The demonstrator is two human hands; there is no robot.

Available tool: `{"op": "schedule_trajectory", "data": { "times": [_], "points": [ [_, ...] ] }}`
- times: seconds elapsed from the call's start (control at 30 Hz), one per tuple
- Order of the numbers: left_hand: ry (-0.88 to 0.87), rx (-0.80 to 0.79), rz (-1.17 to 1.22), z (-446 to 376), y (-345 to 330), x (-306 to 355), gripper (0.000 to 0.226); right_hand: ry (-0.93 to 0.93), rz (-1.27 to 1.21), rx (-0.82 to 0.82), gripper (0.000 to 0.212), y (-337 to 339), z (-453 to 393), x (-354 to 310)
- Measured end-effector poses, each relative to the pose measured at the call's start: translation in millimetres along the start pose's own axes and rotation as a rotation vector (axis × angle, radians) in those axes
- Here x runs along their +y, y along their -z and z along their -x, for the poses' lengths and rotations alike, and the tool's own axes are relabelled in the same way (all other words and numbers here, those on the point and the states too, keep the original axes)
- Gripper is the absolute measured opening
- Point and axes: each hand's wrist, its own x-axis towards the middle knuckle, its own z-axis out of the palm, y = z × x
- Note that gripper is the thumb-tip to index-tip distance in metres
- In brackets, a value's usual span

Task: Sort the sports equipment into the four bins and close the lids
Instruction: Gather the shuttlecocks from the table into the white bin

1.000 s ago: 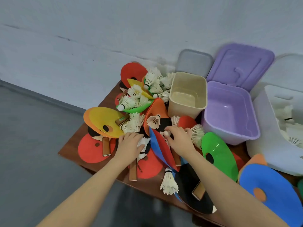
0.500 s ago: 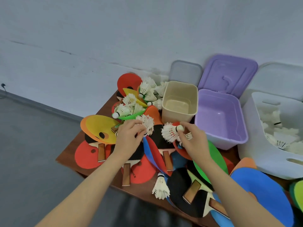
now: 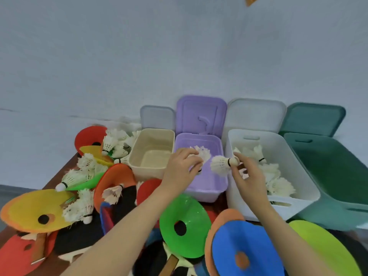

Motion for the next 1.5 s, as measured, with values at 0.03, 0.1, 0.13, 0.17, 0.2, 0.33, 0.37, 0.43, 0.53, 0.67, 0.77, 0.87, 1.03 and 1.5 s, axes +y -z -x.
{"op": "schedule_trajectory", "data": {
  "times": [0.03,0.1,0.13,0.17,0.2,0.33,0.37,0.43,0.53,0.67,0.77,0.87,1.03,1.5],
  "points": [
    [-0.010,-0.014,0.028,-10.6,-18.1,11.1,0.014,0.002,0.028,0.026,0.026,15.3,-5.5,12.0],
    [-0.009,-0.047,0.091,-28.4,-53.7,30.7,0.018,-0.008,0.078,0.070,0.026,42.8,-15.2,34.5],
    [-0.001,-0.075,0.122,-36.0,-69.9,40.0,0.020,-0.027,0.095,0.087,0.025,54.7,-19.1,45.0],
    [0.016,-0.109,0.149,-42.4,-85.2,48.5,0.021,-0.054,0.109,0.098,0.025,65.2,-23.1,55.6],
    [0.035,-0.138,0.169,-47.7,-99.9,55.6,0.021,-0.081,0.126,0.102,0.025,74.0,-26.7,66.3],
    [0.098,-0.188,0.155,-66.2,-149.6,66.9,0.010,-0.181,0.138,0.066,0.024,94.1,-40.4,101.9],
    [0.130,-0.195,0.151,-71.6,-158.3,67.3,0.009,-0.203,0.131,0.058,0.024,95.8,-45.2,107.7],
    [0.194,-0.217,0.153,-83.4,-170.0,68.3,0.008,-0.226,0.132,0.046,0.023,94.6,-56.8,117.5],
    [0.258,-0.343,0.088,-90.1,-186.4,63.9,0.017,-0.271,0.185,-0.055,0.030,85.2,-70.0,130.6],
    [0.213,-0.508,-0.104,-80.0,-184.2,47.6,0.036,-0.311,0.247,-0.192,0.037,74.7,-65.5,141.5],
    [0.195,-0.497,-0.166,-67.6,-164.5,37.9,0.036,-0.263,0.290,-0.195,0.036,69.2,-57.9,139.4],
    [0.184,-0.516,-0.203,-56.8,-138.3,26.2,0.041,-0.227,0.277,-0.157,0.034,58.3,-52.6,123.1],
    [0.145,-0.478,-0.274,-48.0,-82.8,2.5,0.039,-0.122,0.264,-0.152,0.031,24.5,-43.7,76.7],
    [0.162,-0.423,-0.251,41.6,130.5,-128.3,0.039,-0.047,0.093,-0.237,0.022,-158.8,28.1,-93.9]
  ]
}}
